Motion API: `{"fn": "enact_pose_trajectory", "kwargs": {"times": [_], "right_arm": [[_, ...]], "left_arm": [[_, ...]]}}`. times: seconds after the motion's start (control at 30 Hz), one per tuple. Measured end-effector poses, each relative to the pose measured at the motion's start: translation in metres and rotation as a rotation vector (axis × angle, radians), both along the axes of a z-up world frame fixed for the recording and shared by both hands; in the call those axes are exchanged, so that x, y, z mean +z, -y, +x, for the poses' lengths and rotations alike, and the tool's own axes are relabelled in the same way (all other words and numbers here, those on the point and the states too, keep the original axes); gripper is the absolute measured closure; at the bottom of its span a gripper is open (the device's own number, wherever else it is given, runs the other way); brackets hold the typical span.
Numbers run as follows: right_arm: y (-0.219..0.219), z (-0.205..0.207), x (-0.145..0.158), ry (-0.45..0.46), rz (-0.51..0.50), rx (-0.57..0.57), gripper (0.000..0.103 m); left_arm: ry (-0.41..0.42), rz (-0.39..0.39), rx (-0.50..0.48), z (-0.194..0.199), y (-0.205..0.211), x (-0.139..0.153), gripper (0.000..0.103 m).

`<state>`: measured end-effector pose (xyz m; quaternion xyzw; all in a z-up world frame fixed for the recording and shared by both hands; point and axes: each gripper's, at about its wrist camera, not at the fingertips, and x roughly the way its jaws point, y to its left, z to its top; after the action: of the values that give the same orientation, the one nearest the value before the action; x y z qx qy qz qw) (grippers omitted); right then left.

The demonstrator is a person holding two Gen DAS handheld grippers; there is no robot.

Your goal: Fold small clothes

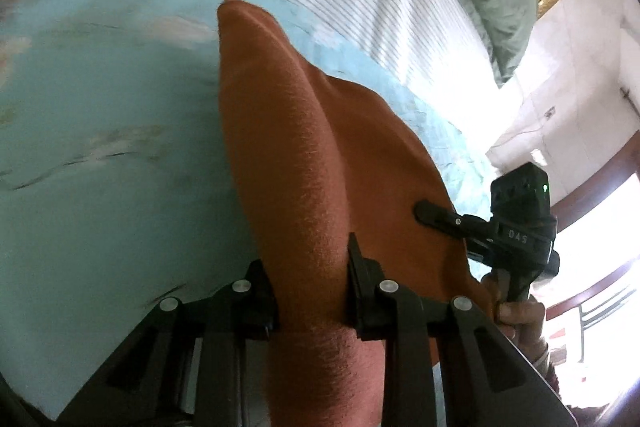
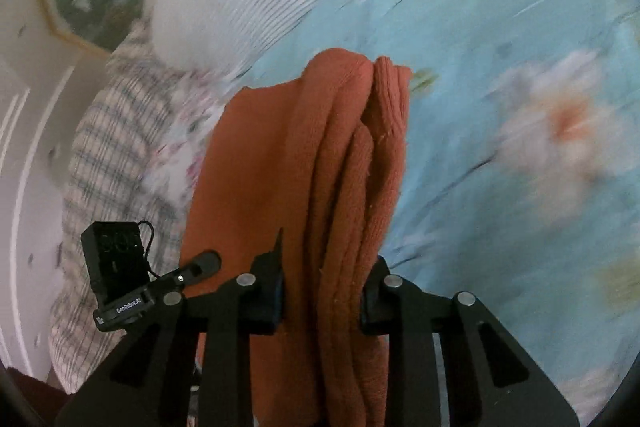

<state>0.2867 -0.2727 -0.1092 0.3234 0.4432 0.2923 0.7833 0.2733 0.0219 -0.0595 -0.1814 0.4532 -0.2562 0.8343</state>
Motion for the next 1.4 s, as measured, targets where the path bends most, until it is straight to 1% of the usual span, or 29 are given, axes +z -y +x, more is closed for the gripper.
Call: {"fn": "enact_pose_trajectory", "kwargs": {"times": [0.1, 0.13, 0.2, 0.27, 0.3, 0.37, 0.4, 0.43, 0.47, 0.5, 0.6, 0.63, 0.7, 0.77, 0.83, 0.9, 0.97, 1.0, 1.07, 1.1, 1.2, 1.27, 1.33, 1.4], "right_arm": [[-0.031, -0.003, -0.01, -0.012, 0.008, 0.038, 0.075], [-0.038, -0.004, -0.014, -0.021, 0.0, 0.044, 0.075], [-0.05, -0.005, -0.021, -0.027, -0.054, 0.04, 0.075], [-0.052, -0.004, -0.027, -0.039, -0.062, 0.028, 0.075], [-0.053, -0.004, -0.028, -0.048, -0.056, 0.022, 0.073], [-0.054, -0.004, -0.028, -0.066, -0.083, 0.004, 0.063], [-0.053, -0.006, -0.027, -0.066, -0.107, -0.003, 0.052], [-0.052, -0.008, -0.024, -0.058, -0.129, -0.01, 0.05], [-0.049, -0.011, -0.018, -0.042, -0.153, -0.02, 0.05], [-0.045, -0.013, -0.013, -0.029, -0.167, -0.032, 0.05], [-0.036, -0.021, 0.008, 0.039, -0.198, -0.073, 0.05], [-0.036, -0.021, 0.015, 0.063, -0.202, -0.076, 0.05], [-0.041, -0.02, 0.025, 0.098, -0.19, -0.057, 0.05], [-0.048, -0.014, 0.027, 0.107, -0.175, -0.031, 0.05], [-0.057, -0.001, 0.019, 0.082, -0.199, -0.027, 0.055], [-0.057, 0.007, 0.008, 0.049, -0.197, -0.025, 0.062], [-0.06, 0.017, 0.0, 0.027, -0.168, -0.026, 0.069], [-0.06, 0.019, -0.001, 0.025, -0.17, -0.03, 0.077], [-0.06, 0.022, 0.002, 0.031, -0.167, -0.028, 0.087], [-0.06, 0.02, 0.006, 0.043, -0.165, -0.028, 0.091], [-0.053, 0.001, 0.033, 0.144, -0.122, -0.046, 0.092], [-0.043, -0.012, 0.042, 0.18, -0.139, -0.076, 0.092], [-0.036, -0.014, 0.033, 0.151, -0.184, -0.097, 0.092], [-0.032, -0.007, 0.006, 0.066, -0.213, -0.108, 0.092]], "left_arm": [[0.011, 0.037, 0.031, -0.021, -0.027, 0.008, 0.077], [0.008, 0.044, 0.045, -0.025, -0.037, 0.006, 0.077], [-0.005, 0.061, 0.066, -0.031, -0.051, -0.004, 0.077], [-0.039, 0.067, 0.094, -0.032, -0.059, -0.023, 0.075], [-0.051, 0.08, 0.107, -0.029, -0.058, -0.031, 0.073], [-0.085, 0.116, 0.137, -0.026, -0.056, -0.044, 0.056], [-0.091, 0.12, 0.152, -0.026, -0.057, -0.046, 0.053], [-0.091, 0.119, 0.163, -0.025, -0.057, -0.047, 0.05], [-0.091, 0.128, 0.175, -0.026, -0.058, -0.045, 0.046], [-0.087, 0.139, 0.193, -0.029, -0.061, -0.043, 0.045], [-0.055, 0.149, 0.229, -0.039, -0.072, -0.034, 0.045], [-0.033, 0.147, 0.246, -0.044, -0.076, -0.029, 0.046], [0.002, 0.128, 0.262, -0.053, -0.086, -0.02, 0.047], [0.03, 0.096, 0.261, -0.056, -0.089, -0.01, 0.047], [0.059, 0.057, 0.236, -0.058, -0.088, -0.003, 0.049], [0.086, 0.038, 0.197, -0.06, -0.084, 0.002, 0.05], [0.097, 0.044, 0.165, -0.058, -0.074, 0.005, 0.05], [0.1, 0.052, 0.154, -0.055, -0.066, 0.007, 0.05], [0.101, 0.065, 0.126, -0.052, -0.058, 0.005, 0.05], [0.101, 0.067, 0.111, -0.052, -0.055, 0.005, 0.05], [0.1, 0.07, 0.084, -0.054, -0.05, 0.005, 0.052], [0.106, 0.063, 0.067, -0.054, -0.048, 0.007, 0.052], [0.102, 0.06, 0.039, -0.056, -0.044, 0.005, 0.052], [0.075, 0.09, 0.014, -0.054, -0.037, -0.004, 0.054]]}}
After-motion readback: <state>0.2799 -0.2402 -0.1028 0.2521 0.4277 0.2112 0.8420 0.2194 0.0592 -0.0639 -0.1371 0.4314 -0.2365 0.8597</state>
